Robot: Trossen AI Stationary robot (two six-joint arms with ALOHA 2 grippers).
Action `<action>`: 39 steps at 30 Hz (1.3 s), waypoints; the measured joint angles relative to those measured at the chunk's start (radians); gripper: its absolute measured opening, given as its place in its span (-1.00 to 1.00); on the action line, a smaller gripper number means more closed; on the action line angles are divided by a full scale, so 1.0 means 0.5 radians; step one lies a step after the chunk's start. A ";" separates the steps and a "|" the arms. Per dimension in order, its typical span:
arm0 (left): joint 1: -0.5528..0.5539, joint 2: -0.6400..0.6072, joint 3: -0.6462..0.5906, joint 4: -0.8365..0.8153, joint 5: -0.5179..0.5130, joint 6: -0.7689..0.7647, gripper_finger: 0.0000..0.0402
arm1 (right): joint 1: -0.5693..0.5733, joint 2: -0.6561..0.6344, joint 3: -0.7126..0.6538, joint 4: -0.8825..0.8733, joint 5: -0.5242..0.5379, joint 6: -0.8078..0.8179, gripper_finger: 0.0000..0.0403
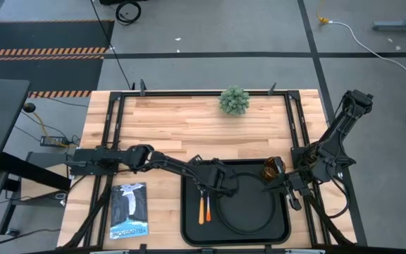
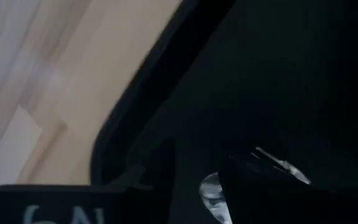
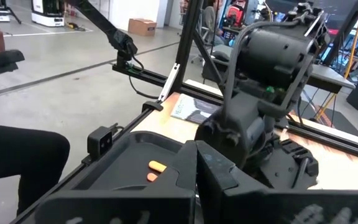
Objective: Pick and place plate/cup/fork/spoon on tray
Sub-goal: Put the yellow spoon to the left orange fork on the black tray
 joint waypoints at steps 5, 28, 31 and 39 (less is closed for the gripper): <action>0.000 0.036 0.000 -0.032 0.081 0.000 -0.39 | 0.000 0.000 0.000 0.005 0.000 -0.001 -0.97; -0.036 0.058 0.160 -0.062 0.050 0.006 -0.39 | 0.000 0.000 0.000 0.004 0.000 -0.005 -0.97; -0.081 0.048 0.251 -0.019 0.012 0.108 -0.39 | 0.000 0.000 0.000 0.003 0.000 -0.003 -0.97; -0.239 0.003 0.105 0.174 0.335 0.213 -0.39 | 0.000 0.000 0.000 0.009 -0.001 0.017 -0.97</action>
